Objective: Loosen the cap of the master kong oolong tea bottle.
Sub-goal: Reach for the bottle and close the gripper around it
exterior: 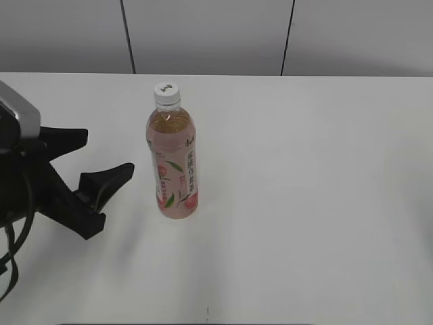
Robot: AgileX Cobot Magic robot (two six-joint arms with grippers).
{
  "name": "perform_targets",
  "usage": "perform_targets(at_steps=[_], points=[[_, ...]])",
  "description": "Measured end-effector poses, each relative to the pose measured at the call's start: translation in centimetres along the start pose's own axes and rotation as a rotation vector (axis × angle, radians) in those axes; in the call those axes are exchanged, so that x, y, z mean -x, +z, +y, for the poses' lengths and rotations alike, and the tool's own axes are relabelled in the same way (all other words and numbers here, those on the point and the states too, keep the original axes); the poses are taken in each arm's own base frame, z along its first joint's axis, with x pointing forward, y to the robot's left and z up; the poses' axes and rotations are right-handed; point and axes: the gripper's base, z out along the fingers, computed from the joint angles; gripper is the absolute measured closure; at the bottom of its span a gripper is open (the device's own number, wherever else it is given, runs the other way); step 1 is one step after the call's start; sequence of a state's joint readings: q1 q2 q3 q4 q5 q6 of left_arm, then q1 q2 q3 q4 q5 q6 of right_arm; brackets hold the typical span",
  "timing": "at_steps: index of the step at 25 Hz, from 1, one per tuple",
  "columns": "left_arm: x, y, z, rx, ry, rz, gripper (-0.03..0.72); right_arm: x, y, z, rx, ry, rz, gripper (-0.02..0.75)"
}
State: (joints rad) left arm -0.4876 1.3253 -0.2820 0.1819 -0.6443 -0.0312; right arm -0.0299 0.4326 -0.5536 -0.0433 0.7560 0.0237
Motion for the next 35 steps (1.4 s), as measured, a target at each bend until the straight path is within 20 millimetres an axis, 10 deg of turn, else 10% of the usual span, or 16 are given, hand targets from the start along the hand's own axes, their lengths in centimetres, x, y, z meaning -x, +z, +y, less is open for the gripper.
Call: perform_targets(at_steps=[22, 35], points=[[-5.1, 4.9, -0.9, -0.091, -0.083, -0.075, 0.159, 0.1, 0.0, 0.3, 0.030, 0.032, -0.016, 0.330], [-4.1, 8.6, -0.7, -0.124, -0.058, -0.144, 0.159, 0.2, 0.0, 0.4, 0.044, 0.047, -0.017, 0.330]])
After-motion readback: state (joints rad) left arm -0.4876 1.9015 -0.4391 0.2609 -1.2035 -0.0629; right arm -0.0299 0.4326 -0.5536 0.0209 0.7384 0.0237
